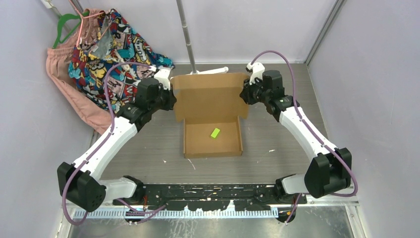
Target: Fold the paper box
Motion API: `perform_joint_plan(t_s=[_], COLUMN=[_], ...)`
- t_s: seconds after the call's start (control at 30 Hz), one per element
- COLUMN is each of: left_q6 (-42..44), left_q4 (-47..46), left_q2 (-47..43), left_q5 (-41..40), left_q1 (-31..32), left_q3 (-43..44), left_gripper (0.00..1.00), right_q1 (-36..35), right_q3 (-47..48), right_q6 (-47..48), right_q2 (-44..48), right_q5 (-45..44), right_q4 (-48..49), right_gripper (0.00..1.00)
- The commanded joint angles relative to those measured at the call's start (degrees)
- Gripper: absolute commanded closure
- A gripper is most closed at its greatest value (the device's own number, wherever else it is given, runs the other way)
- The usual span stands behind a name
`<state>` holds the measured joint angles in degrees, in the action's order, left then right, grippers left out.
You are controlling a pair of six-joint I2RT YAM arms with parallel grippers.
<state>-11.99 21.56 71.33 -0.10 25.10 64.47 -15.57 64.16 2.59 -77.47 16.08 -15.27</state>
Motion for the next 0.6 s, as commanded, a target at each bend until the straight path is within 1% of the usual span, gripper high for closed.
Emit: perform_joint_plan(t_s=[0.0, 0.27, 0.3, 0.37, 0.53, 0.57], left_q6=[-1.08, -1.19, -1.07, -0.70, -0.04, 0.15], left_q4=[-6.55, -10.96, -11.61, -11.54, -10.17, -10.00], left_q2=[-3.00, -3.24, -3.27, -3.06, -3.61, -3.73], left_q5=[-2.72, -5.86, -6.29, -6.90, -6.23, -6.33], left_q1=[0.43, 0.81, 0.82, 0.78, 0.82, 0.83], left_q3=[-1.25, -2.84, -3.01, -2.54, -1.38, -1.24], left_gripper=[0.89, 0.91, 0.91, 0.90, 0.66, 0.64], right_q1=[-3.15, -5.10, -5.20, -5.33, -5.28, -5.34], right_q3=[0.08, 1.15, 1.49, 2.81, 4.77, 4.89], right_q6=[-1.07, -2.58, -2.53, -2.57, -2.44, -2.35], right_q2=[2.09, 1.35, 1.17, 0.66, 1.01, 1.27], right_q5=[-5.57, -11.18, -11.31, -11.73, -11.60, -11.55], right_q4=[3.25, 5.27, 5.33, 4.32, 1.60, 1.34], right_gripper=[0.79, 0.79, 0.78, 0.73, 0.69, 0.67])
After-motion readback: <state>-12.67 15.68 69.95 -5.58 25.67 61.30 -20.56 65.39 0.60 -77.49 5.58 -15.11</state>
